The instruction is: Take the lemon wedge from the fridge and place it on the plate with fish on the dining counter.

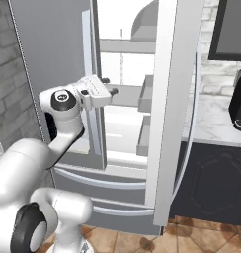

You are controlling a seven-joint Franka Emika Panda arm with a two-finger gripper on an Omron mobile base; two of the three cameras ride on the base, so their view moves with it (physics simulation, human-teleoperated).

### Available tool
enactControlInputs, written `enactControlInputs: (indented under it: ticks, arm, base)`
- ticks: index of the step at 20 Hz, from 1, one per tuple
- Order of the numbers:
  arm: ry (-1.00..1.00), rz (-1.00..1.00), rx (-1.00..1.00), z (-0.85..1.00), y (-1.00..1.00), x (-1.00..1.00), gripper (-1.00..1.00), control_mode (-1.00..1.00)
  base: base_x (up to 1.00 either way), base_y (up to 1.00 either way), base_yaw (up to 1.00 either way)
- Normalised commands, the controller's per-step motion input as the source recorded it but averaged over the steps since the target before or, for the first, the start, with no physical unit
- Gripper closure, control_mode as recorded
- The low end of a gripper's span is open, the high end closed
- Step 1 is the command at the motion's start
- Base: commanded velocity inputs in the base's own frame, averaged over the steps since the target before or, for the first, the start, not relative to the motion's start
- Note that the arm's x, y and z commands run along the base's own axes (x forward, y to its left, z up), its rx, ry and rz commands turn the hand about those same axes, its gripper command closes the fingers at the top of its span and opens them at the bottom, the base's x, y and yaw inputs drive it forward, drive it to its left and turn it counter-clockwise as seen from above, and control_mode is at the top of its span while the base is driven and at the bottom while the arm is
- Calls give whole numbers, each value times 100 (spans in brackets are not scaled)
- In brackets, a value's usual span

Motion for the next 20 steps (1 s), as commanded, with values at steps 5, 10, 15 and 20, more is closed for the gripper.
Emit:
enactControlInputs:
  ticks: [5,10,15,20]
  arm:
    - [7,7,1,7,100,30,-100,-100]
    - [5,15,11,12,84,19,-100,-100]
    - [1,19,24,-2,25,2,-100,-100]
    - [21,34,16,-1,0,0,-100,-100]
  base:
    - [0,0,0]
    - [0,0,0]
    - [0,0,0]
    - [0,0,0]
